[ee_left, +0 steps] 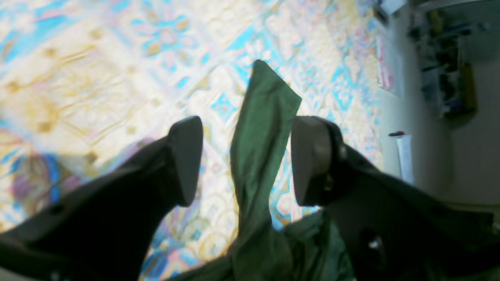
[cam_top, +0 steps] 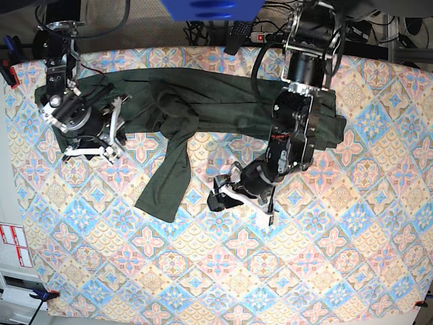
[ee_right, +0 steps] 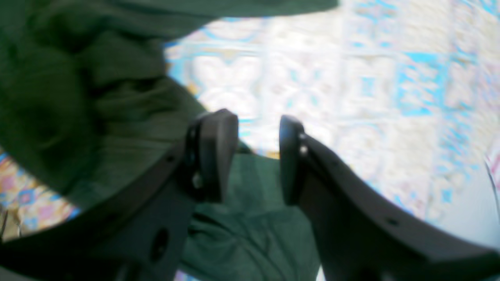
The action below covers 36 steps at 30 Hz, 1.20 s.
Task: Fold the T-shirt properly
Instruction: 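Release the left gripper and grasp the hanging sleeve cuff, then fold the sleeve cuff onto the shirt body with the left gripper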
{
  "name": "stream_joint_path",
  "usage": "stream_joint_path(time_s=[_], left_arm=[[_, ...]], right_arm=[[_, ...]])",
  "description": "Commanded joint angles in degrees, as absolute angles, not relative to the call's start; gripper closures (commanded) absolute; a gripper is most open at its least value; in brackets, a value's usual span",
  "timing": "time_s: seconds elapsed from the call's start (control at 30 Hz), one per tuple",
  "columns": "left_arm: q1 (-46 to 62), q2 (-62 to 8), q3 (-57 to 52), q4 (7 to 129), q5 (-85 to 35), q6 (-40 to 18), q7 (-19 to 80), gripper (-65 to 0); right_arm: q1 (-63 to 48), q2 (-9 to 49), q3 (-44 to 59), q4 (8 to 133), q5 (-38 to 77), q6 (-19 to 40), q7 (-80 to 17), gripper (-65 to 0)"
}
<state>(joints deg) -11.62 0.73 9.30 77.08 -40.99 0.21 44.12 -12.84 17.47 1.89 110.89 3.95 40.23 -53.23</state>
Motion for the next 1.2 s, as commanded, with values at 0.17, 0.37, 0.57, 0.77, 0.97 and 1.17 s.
stream_joint_path(time_s=[0.17, 0.37, 0.57, 0.77, 0.97, 1.17], left_arm=[[-19.38, 4.79, 9.45, 62.11, -41.27, 0.04, 36.26, -35.8], [-25.36, 8.4, 9.45, 48.75, -41.27, -0.04, 33.1, -35.8], [-26.59, 9.0, 12.35, 42.77, -41.27, -0.13, 33.01, -35.8], [-26.59, 9.0, 22.55, 40.04, -41.45, -0.04, 32.92, -35.8], [-26.51, 9.0, 29.93, 39.69, -41.71, -0.04, 33.19, -35.8], [-25.98, 9.0, 37.14, 39.69, -41.8, -0.22, 33.1, -34.2]], right_arm=[[-12.35, 17.36, 3.82, 111.96, 4.53, 40.0, -52.44, -21.0], [-12.35, 17.36, 3.91, 111.96, 4.53, 40.0, -52.44, -21.0], [-11.91, 17.36, 3.91, 111.96, 4.53, 40.0, -52.44, -21.0], [-11.82, 17.36, 3.82, 111.87, 4.53, 40.0, -52.44, -21.0], [-11.82, 15.78, 3.74, 111.87, 4.53, 40.0, -52.44, -21.0], [-11.82, 15.78, 3.74, 111.87, 4.53, 40.0, -52.44, -21.0]])
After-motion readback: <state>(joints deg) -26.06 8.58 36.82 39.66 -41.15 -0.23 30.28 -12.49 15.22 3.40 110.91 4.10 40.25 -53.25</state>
